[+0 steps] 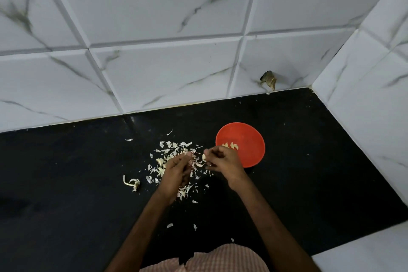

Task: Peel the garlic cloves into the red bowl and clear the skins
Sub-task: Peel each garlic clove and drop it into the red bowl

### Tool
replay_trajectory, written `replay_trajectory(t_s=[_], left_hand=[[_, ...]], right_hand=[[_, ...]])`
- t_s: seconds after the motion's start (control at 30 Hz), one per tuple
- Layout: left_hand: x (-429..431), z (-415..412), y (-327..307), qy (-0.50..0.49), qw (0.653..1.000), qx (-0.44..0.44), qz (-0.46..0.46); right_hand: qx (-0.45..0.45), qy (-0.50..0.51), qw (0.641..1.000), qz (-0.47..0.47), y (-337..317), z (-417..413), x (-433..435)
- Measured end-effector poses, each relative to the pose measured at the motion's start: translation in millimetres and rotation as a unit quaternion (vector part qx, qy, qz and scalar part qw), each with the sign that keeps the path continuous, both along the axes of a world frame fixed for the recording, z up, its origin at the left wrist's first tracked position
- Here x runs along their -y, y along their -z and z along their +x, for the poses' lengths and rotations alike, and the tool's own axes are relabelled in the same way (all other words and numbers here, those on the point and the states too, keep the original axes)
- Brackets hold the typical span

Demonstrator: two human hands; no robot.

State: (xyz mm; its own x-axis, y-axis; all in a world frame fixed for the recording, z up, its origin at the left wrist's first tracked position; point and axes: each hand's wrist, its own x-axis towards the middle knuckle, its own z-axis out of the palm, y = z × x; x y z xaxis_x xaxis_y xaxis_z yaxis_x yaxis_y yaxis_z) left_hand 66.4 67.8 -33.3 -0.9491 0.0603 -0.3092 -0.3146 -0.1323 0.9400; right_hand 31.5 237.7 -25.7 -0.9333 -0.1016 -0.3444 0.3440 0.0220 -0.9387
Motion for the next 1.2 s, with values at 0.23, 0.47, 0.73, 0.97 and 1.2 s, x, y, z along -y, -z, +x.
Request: replay_trajectory(t_s=[0.23, 0.47, 0.73, 0.97, 1.2], left_hand=[[17.8, 9.2, 16.2, -0.023, 0.997, 0.073, -0.001], [29.4, 8.6, 16.3, -0.144, 0.94, 0.179, 0.254], [32.8, 11.4, 15.7, -0.165, 0.921, 0.132, 0.328], [28.7, 14.1, 19.0, -0.185, 0.942, 0.102, 0.261], [25.9, 14.9, 5.0, -0.173, 0.953, 0.056, 0.243]], right_hand=[[0.035, 0.067, 0.973, 0.218, 27.4, -52.6, -48.8], [0.01, -0.072, 0.89, 0.451, 49.0, -81.0, -49.3], [-0.163, -0.057, 0.827, 0.536, 29.0, -60.9, -26.3], [-0.203, -0.02, 0.853, 0.48, 44.4, -38.1, -3.9], [-0.089, 0.109, 0.906, 0.399, 46.9, -59.9, -41.0]])
